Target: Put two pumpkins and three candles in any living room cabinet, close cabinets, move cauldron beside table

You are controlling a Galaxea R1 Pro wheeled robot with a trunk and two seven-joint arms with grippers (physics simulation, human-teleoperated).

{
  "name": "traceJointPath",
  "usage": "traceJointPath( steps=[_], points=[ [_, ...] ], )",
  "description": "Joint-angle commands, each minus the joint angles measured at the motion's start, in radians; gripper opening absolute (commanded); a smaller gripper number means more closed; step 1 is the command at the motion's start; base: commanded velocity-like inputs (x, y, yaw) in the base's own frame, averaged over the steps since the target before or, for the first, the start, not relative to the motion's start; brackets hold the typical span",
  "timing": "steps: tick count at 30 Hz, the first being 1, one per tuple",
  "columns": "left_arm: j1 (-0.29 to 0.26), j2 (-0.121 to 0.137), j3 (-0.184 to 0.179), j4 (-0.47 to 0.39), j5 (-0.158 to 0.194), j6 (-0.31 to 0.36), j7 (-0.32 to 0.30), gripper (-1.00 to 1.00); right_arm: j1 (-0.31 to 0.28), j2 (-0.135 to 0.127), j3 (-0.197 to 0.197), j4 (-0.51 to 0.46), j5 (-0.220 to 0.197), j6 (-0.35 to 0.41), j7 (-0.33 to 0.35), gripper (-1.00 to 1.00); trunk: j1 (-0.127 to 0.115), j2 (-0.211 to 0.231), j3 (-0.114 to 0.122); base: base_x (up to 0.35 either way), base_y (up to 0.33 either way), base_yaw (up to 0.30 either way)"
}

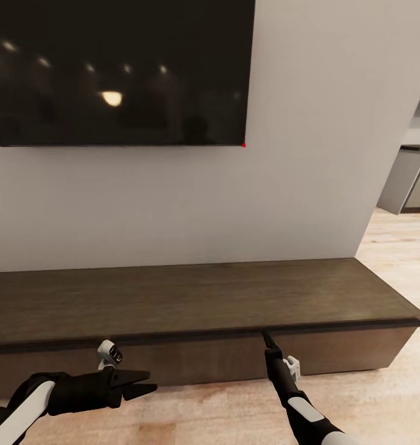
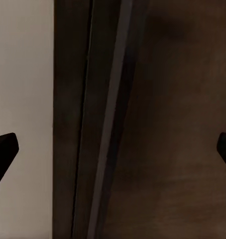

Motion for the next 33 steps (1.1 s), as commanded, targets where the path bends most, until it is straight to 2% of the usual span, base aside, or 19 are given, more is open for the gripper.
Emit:
traceJointPath(
  steps=[1,6,33],
  points=[
    [-0.001,0.001,-0.002,0.000,0.003,0.004,-0.002,1.00,-0.001,0.000,0.008,0.001,-0.006,-0.007,0.002,1.00,0.000,0.000,-0.001,0.000,0.000,0.000],
    [-0.001,0.001,-0.002,0.000,0.003,0.004,-0.002,1.00,-0.001,0.000,0.008,0.001,-0.006,-0.008,0.003,1.00,0.001,-0.001,-0.013,0.000,0.000,0.000],
    [0.000,0.002,-0.001,0.001,0.003,0.004,-0.002,1.00,-0.001,0.000,0.010,0.002,-0.005,-0.010,0.003,1.00,0.001,-0.001,-0.013,0.031,0.000,0.000]
  ],
)
